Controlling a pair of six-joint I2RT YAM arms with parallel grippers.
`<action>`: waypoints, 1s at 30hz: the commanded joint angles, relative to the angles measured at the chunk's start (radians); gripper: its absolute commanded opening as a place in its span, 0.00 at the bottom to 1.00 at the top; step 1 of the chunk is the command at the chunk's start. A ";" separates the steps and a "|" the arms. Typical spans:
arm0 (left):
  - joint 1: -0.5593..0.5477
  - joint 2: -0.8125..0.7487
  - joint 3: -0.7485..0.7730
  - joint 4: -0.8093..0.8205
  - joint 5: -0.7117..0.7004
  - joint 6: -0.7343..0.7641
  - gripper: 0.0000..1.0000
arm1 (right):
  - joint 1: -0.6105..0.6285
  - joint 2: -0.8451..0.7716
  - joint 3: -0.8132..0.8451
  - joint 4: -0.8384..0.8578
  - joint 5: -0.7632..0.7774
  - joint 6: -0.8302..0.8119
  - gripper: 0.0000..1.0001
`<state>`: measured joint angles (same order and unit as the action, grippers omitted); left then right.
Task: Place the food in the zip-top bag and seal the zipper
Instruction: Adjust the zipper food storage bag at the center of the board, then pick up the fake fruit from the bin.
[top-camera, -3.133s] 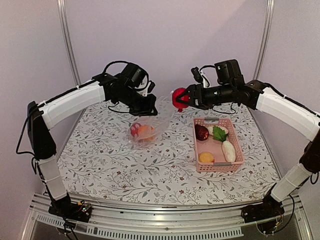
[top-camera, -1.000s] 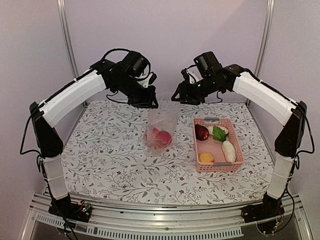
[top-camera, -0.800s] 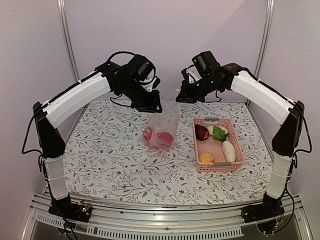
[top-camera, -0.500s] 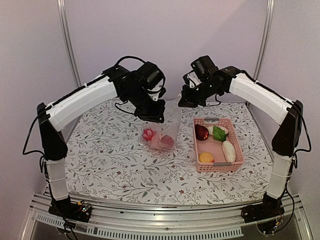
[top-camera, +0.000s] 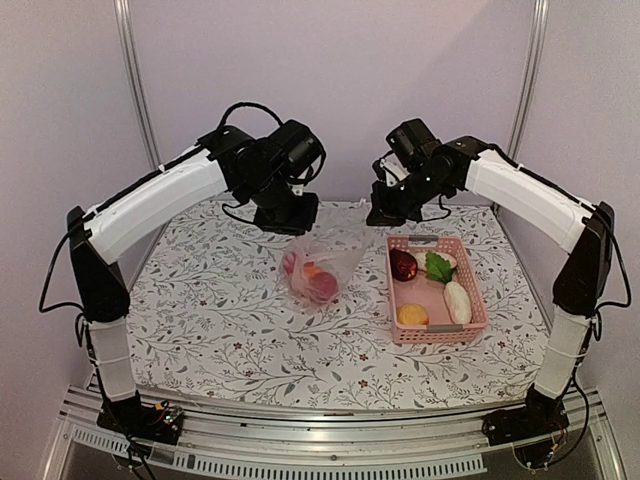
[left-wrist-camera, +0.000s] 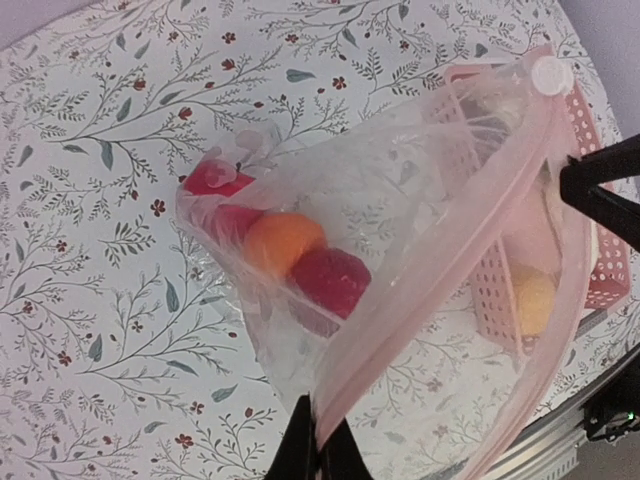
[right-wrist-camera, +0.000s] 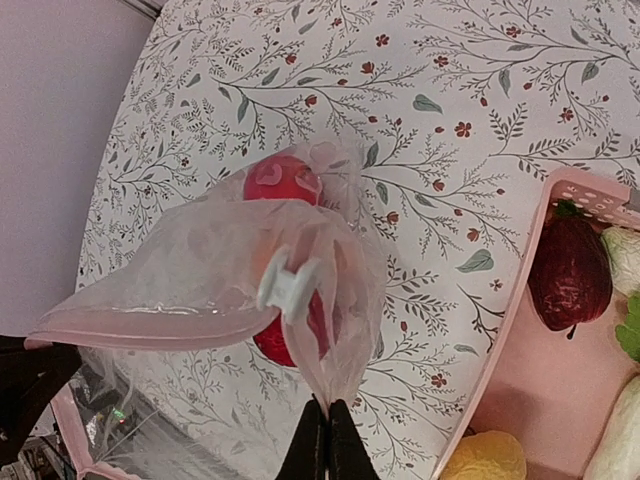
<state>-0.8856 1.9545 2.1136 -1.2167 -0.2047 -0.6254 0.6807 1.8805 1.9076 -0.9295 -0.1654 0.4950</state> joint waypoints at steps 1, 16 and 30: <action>0.020 -0.026 0.033 0.002 -0.060 0.003 0.00 | -0.008 -0.072 -0.053 -0.054 0.025 -0.029 0.00; 0.034 -0.020 -0.006 0.084 -0.001 0.111 0.00 | -0.035 -0.220 -0.166 -0.065 -0.152 -0.100 0.62; 0.044 -0.017 -0.015 0.138 0.096 0.156 0.00 | -0.104 -0.324 -0.622 0.000 -0.109 -0.125 0.73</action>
<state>-0.8509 1.9545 2.1109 -1.1255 -0.1589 -0.5098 0.5755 1.5265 1.3251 -0.9535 -0.2790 0.3988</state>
